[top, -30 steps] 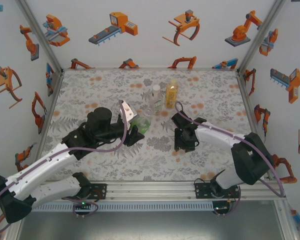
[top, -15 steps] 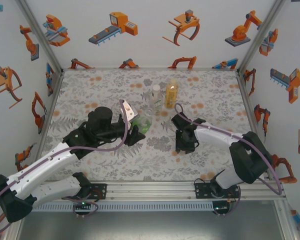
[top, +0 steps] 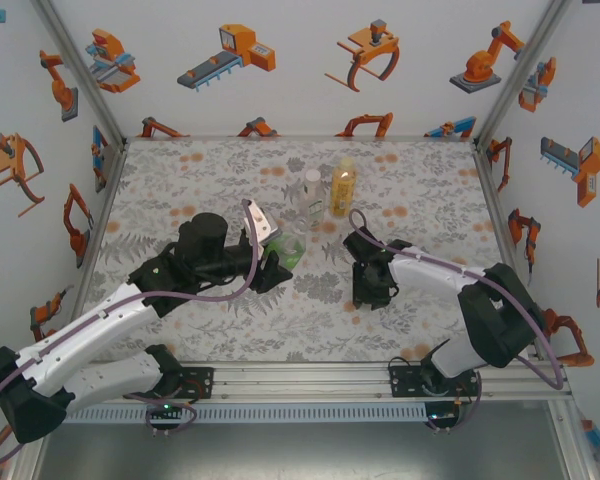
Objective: Screw on the bottle caps
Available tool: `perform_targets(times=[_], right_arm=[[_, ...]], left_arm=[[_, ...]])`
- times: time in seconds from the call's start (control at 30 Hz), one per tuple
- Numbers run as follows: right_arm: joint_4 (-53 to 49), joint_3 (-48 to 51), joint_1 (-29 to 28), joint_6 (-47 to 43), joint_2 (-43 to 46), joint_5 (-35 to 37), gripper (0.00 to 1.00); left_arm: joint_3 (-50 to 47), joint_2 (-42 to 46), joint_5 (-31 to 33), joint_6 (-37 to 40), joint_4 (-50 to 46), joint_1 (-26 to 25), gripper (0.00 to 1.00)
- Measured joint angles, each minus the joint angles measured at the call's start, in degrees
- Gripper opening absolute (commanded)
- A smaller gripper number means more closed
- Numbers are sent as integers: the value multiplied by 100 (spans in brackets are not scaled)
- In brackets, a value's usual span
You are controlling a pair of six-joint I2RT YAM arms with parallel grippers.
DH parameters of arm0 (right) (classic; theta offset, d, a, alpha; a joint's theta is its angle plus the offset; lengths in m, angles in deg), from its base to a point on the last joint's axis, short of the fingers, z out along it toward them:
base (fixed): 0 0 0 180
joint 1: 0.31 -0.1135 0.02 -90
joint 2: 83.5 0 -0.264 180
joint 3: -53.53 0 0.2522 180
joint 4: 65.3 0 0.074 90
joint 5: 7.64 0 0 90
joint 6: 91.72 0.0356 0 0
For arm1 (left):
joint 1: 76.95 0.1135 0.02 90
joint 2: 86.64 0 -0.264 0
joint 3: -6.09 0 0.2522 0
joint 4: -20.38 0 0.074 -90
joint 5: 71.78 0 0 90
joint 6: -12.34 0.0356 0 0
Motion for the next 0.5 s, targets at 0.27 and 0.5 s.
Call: perform_targets(times=[0.27, 0.5], right_arm=[[44, 0, 0, -66, -2, 9, 41], [44, 0, 0, -105, -7, 33, 40]], left_arm=[[4, -44, -52, 0, -2, 0, 0], [33, -68, -160, -15, -33, 0, 0]])
